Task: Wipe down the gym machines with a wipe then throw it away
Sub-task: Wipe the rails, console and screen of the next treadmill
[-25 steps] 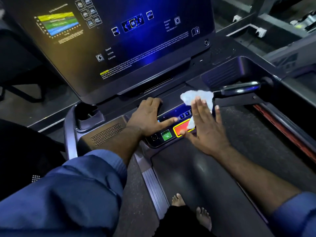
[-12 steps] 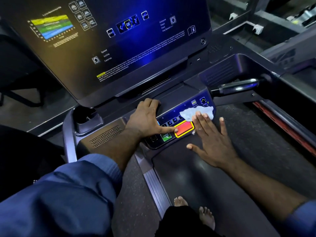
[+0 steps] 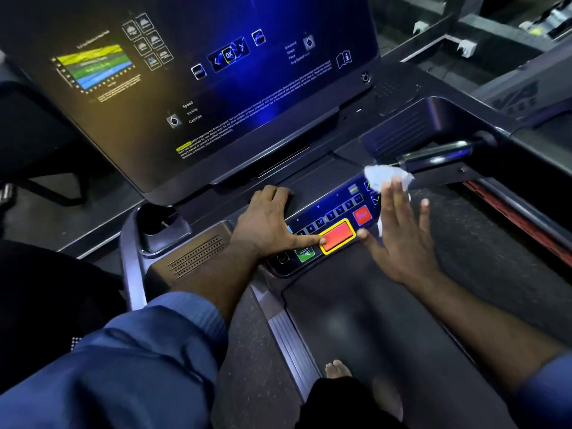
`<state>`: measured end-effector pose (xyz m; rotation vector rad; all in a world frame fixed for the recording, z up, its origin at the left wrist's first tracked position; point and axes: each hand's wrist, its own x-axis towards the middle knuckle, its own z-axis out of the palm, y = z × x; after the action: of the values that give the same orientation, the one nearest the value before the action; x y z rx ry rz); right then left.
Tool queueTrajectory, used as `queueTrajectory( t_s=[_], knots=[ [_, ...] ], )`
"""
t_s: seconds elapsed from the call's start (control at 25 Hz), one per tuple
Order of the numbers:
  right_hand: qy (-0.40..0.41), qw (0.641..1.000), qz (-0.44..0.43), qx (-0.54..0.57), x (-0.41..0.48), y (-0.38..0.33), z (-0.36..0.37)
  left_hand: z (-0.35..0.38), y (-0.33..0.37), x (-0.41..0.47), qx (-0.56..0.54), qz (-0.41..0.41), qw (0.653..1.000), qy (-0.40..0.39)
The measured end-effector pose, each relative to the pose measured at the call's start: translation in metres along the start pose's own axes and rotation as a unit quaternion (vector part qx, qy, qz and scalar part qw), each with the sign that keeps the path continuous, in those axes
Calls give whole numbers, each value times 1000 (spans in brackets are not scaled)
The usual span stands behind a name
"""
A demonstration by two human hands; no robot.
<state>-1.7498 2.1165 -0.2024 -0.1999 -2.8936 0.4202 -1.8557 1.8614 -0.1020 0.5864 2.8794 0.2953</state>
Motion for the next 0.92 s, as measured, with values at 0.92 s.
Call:
queueTrajectory(
  t_s=[0.92],
  knots=[
    [-27,985,-159,-60,5,-58,-19,5,-12,-1,-206,-7,977,61]
  ],
)
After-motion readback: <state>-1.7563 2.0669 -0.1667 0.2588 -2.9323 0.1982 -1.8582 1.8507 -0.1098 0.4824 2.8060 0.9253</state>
